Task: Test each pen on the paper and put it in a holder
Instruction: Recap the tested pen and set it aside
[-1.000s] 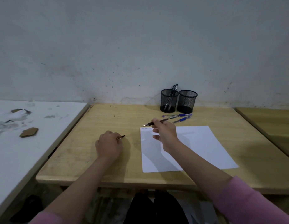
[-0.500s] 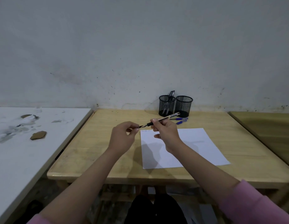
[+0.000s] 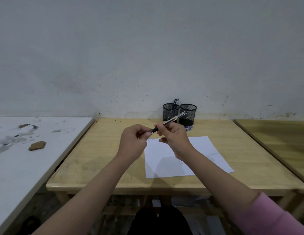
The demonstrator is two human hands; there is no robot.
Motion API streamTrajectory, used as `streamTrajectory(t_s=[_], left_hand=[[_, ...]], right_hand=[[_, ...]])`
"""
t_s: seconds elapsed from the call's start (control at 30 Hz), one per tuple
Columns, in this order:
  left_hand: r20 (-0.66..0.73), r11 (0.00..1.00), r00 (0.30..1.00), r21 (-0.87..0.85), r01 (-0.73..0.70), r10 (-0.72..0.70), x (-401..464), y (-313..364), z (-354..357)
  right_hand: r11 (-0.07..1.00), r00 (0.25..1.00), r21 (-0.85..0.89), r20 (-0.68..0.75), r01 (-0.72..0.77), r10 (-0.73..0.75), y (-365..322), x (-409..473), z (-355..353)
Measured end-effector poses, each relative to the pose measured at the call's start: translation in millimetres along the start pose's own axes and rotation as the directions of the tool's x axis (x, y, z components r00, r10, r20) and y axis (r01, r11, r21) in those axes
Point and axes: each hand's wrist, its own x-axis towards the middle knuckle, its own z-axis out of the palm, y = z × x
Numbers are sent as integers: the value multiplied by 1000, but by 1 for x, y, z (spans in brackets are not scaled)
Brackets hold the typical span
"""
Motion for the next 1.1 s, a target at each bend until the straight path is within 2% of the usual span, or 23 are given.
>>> streamTrajectory(t_s=[0.2,0.3,0.37,0.43,0.53,0.63,0.7,0.77,0.83,1.03,1.1], left_hand=[[11,998,999,32,-49,49,-2,18,-5],[29,995,998,77,-65,63,1,22,-6],[15,989,997,126,-74,72,6,24,-5],[-11,983,997,167,-71,74,11,26,-3],[-17,973,997,222,-66,72,18,25,-1],[5,953,996,291,-81,83,24,27,1],[43,935,994,338,-112,104,29,28,4],[83,921,990,364,-135,112,34,31,8],[111,909,986,386,-157,123,38,33,13],[81,919,980,340,-198,182,50,28,27],[65,926,980,321,-197,186,55,21,32]], right_hand=[[988,999,148,29,32,-37,-9,-9,4],[988,1000,154,15,-9,7,-12,-7,5],[996,998,72,-38,-54,56,-13,-4,7],[993,990,-95,-131,-63,51,-12,0,7],[964,966,-256,-224,69,-129,-11,5,-2],[843,917,-463,-142,272,-374,-12,11,-14],[666,853,-624,2,408,-522,-11,18,-23],[471,799,-728,176,499,-574,-8,28,-32],[358,766,-758,277,545,-580,-3,36,-39],[330,761,-769,293,547,-579,2,48,-51],[415,815,-766,237,492,-529,3,53,-57]])
